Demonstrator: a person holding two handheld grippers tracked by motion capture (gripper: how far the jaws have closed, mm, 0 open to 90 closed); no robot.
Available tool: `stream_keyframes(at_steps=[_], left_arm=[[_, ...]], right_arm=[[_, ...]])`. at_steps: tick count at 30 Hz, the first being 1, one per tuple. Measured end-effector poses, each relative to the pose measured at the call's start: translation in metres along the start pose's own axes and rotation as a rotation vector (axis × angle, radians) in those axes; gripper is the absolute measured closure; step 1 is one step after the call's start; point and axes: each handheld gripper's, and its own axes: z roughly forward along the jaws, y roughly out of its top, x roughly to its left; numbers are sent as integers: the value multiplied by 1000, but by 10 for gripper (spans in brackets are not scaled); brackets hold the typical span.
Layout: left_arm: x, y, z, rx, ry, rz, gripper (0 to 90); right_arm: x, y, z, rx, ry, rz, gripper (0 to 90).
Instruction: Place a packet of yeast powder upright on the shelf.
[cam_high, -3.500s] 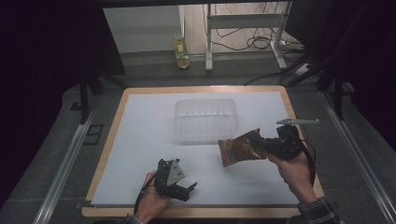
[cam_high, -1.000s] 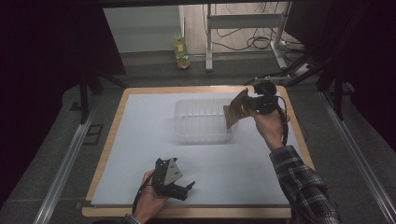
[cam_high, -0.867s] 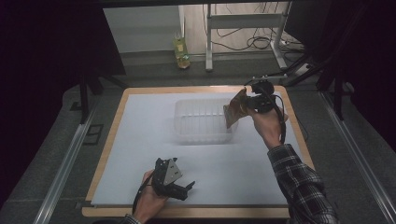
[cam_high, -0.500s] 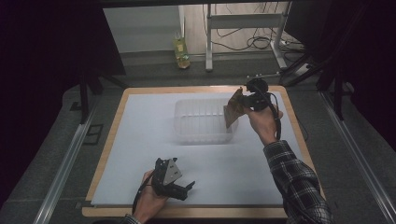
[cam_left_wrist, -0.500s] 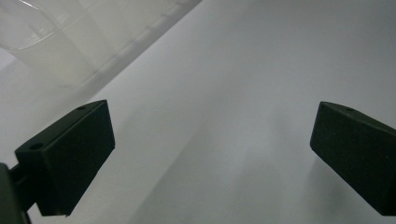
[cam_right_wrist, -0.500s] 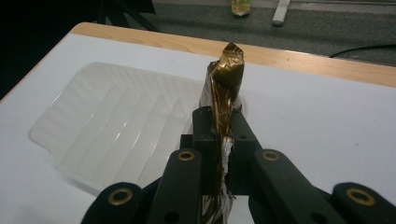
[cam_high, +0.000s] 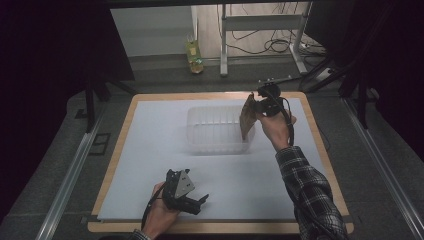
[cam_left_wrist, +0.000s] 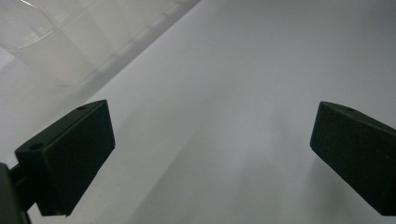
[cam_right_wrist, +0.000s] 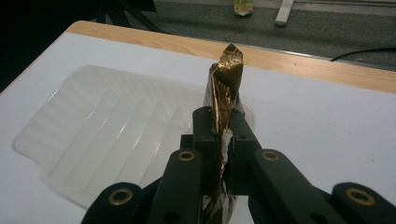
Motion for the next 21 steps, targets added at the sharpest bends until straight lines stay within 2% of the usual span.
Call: stream_keyframes(at_steps=[12,19,21], left_arm=[[-1,0,1,-2,-3,-5,0],[-1,0,1,-2,-5,-5,0],[-1,0,1,7,-5,6,0]], right_arm=[[-4,1,16,-11,21,21,848],[-6,-1,22,-16,18,36,850],[-6,-1,23,-14,16,38,850]])
